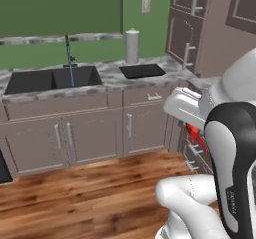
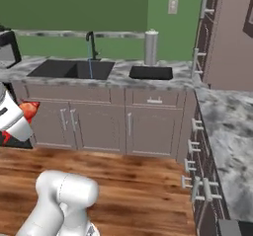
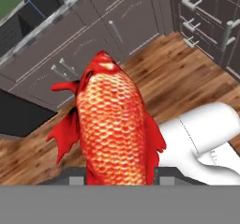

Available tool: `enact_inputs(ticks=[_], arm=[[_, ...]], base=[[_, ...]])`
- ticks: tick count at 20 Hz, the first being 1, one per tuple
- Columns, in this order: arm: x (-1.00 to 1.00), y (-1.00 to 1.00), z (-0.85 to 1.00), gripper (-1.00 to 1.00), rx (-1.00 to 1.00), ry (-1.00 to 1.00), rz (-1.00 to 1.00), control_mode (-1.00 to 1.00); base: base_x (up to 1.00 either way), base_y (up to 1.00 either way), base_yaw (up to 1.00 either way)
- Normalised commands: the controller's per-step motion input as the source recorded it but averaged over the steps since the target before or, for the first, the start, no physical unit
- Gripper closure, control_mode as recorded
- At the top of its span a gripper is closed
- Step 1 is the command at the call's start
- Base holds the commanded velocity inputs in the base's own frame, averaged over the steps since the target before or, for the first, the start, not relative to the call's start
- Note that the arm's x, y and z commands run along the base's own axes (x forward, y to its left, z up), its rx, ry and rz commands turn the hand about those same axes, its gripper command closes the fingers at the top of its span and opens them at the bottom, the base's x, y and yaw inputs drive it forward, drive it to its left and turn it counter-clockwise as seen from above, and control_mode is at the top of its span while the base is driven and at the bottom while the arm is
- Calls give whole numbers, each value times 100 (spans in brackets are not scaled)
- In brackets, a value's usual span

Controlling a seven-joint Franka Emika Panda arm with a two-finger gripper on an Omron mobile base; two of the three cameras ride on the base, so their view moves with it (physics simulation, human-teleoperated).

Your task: Take the fish out of the fridge, briefly rinse it in the sink, and place it on the tray next to the sink.

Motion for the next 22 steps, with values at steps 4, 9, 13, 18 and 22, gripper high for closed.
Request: enact_inputs(ticks=[4,9,13,18,22], arm=[[0,0,0,100,0,0,0,100],[0,0,0,100,0,0,0,100],[0,0,0,100,0,0,0,100],[0,0,0,100,0,0,0,100],[0,0,0,100,0,0,0,100]], base=[[100,-4,-15],[100,-15,-3],[100,-3,-2],[100,-1,-1],[100,0,-1]])
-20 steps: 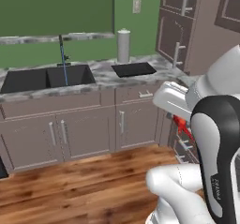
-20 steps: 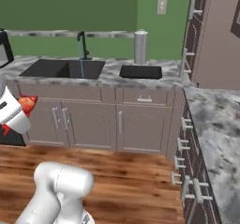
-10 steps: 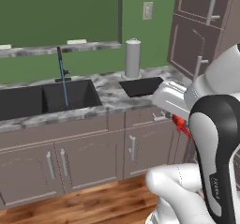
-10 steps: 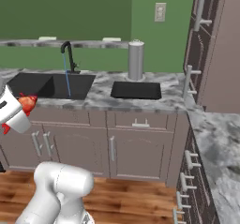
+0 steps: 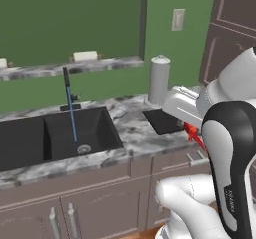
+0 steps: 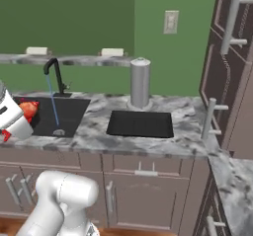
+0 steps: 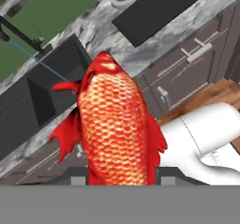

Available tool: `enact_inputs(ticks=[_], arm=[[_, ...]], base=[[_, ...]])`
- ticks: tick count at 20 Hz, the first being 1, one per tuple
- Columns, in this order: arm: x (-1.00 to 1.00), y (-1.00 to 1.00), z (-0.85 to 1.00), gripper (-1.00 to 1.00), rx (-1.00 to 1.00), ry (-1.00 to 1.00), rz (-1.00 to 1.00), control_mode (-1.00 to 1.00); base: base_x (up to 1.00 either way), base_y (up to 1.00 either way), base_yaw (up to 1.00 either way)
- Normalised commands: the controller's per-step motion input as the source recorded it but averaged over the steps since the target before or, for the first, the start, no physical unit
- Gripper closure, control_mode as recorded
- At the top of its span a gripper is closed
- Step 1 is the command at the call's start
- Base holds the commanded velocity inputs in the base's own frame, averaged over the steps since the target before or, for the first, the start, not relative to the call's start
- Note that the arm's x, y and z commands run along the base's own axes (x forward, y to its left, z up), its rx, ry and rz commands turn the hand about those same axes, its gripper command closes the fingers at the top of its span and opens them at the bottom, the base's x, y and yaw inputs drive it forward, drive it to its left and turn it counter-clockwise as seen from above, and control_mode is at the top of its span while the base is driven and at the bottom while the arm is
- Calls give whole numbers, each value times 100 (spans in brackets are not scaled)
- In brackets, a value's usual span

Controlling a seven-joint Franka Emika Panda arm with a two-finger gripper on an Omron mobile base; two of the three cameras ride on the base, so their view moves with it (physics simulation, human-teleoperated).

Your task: Take the fish out of the fridge, briefly rinse it in the sink, and place it on the tray next to the sink.

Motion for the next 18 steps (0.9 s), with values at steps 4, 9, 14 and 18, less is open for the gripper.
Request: enact_inputs(ticks=[4,9,14,18], arm=[[0,0,0,100,0,0,0,100],[0,0,0,100,0,0,0,100],[56,-1,-17,100,1,21,13,-100],[98,0,-24,100,11,36,25,-100]], base=[[100,0,0],[86,0,1],[0,0,0],[0,0,0]])
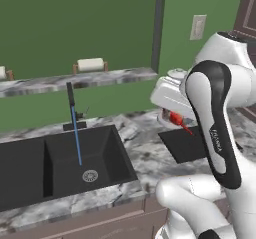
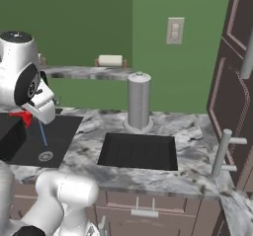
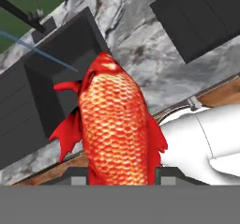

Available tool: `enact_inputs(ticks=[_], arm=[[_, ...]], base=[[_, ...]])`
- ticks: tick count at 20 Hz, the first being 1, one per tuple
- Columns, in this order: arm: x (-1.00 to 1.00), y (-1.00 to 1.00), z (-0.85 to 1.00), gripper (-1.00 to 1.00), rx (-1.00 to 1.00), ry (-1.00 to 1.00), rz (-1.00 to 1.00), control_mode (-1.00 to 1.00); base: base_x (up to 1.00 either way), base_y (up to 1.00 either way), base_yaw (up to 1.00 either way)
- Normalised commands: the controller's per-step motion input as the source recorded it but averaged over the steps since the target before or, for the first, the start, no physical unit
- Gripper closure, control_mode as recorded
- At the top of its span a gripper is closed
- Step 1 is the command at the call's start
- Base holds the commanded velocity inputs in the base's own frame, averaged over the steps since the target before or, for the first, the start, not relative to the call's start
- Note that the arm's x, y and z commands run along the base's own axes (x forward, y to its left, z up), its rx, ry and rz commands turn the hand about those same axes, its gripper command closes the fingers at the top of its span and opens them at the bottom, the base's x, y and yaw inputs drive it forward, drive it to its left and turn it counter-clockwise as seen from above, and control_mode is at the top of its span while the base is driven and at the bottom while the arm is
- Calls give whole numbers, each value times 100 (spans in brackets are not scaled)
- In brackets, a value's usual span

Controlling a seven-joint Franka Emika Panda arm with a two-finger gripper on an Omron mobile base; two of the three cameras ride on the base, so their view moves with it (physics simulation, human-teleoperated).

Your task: Take the fish out of the fridge, briefly rinse it in the sink, and place it on the tray next to the sink.

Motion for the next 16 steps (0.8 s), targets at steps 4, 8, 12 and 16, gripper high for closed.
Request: enact_inputs(ticks=[4,8,12,16], arm=[[76,0,-45,100,5,24,27,-100],[55,3,-75,100,0,8,26,-100],[93,27,-73,100,0,10,23,-100],[91,42,-34,100,6,8,30,-100]], base=[[0,0,0],[0,0,0],[0,0,0],[0,0,0]])
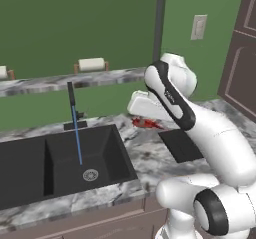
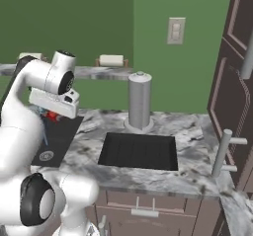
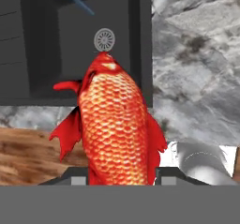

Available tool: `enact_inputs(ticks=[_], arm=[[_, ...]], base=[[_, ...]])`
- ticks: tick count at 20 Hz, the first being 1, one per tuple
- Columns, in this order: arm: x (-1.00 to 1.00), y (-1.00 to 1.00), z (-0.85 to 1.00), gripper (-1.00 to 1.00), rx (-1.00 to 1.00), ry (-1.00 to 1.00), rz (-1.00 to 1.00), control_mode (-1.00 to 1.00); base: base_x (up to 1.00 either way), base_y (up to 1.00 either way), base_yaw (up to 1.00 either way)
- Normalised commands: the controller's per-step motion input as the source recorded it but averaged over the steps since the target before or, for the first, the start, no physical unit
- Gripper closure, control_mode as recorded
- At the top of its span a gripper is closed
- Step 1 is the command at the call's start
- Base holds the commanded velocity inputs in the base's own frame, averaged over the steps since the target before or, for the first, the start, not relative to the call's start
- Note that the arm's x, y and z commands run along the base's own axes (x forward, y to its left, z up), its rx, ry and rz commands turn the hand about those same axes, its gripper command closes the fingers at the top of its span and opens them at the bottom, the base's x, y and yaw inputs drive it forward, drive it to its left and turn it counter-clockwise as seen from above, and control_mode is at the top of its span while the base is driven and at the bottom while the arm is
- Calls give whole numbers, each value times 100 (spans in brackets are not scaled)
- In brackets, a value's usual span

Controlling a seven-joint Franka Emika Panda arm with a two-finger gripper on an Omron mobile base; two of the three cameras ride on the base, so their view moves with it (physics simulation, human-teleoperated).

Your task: Take the fish out of the fridge, briefly rinse it in the sink, and place it on the tray next to the sink.

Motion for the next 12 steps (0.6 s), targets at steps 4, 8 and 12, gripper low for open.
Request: enact_inputs(ticks=[4,8,12], arm=[[92,36,-1,100,19,20,33,-100],[61,18,-5,100,19,9,37,-100],[40,50,-25,100,2,1,30,-100]], base=[[0,0,0],[0,0,0],[0,0,0]])
